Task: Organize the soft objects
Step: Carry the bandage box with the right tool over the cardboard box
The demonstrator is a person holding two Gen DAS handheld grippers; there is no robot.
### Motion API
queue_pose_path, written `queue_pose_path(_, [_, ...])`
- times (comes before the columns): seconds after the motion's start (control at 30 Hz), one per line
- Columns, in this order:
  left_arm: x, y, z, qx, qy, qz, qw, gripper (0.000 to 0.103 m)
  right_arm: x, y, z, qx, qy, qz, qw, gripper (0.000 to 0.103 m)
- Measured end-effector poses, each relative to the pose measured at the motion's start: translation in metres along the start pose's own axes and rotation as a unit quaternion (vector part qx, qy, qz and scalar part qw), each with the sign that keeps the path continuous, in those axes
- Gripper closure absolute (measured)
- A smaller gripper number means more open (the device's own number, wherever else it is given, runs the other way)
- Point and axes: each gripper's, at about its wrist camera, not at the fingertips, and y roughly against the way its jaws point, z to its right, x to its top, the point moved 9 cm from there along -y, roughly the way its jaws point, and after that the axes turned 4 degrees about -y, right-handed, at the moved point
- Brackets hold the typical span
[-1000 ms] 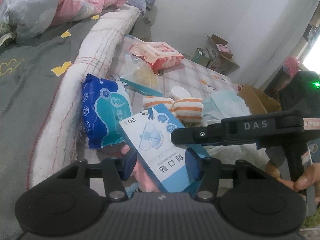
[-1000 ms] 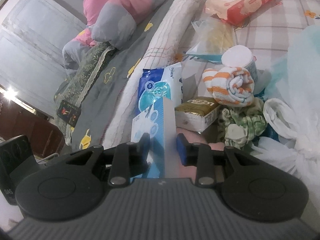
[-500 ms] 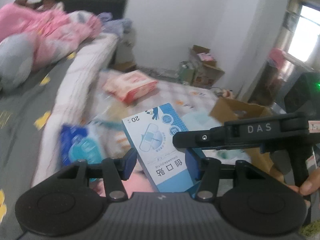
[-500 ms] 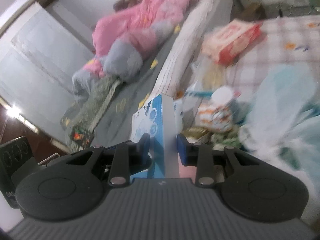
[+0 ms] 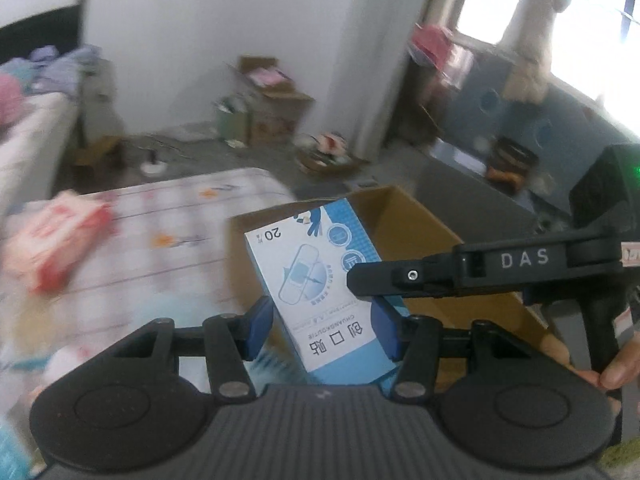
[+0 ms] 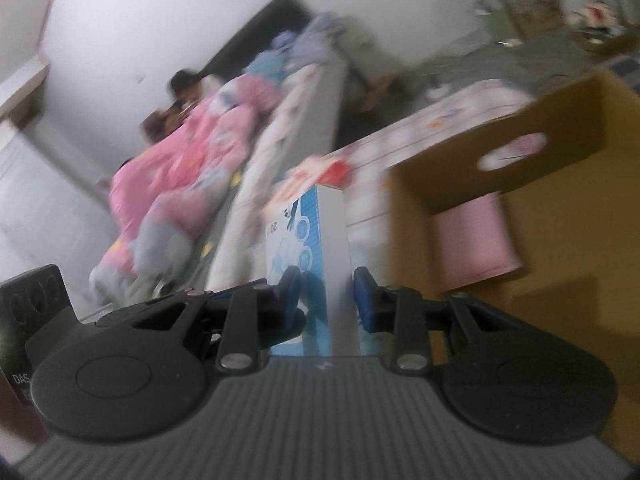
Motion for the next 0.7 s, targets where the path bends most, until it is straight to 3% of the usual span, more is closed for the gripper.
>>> queue_pose_path(0.23, [0.035,-0.115,0.028,-0.016,-0.015,-0.073,0.9971,0.048,0.051,-0.010,0.109,-0.053,-0.064,-0.008,0.996,0.074])
queue_pose_path(0.43, [0.040,-0.192,0.035,-0.020,-0.013,-0.132,0.9909,0.052,0.083,-0.050,0.186,-0.077,-0.111,-0.026,0.991,0.076])
queue_pose_path(0.57, [0.038,-0.228,0.034,0.013,-0.034,-0.153,0.9875,0.052,0.090,-0.088,0.218,-0.103,-0.113,-0.044,0.987,0.075])
queue_pose_path(0.7, [0.037,-0.237,0.025,0.024,-0.029,-0.164,0.9858,0.051,0.100,-0.098,0.234,-0.094,-0.127,-0.032,0.987,0.076])
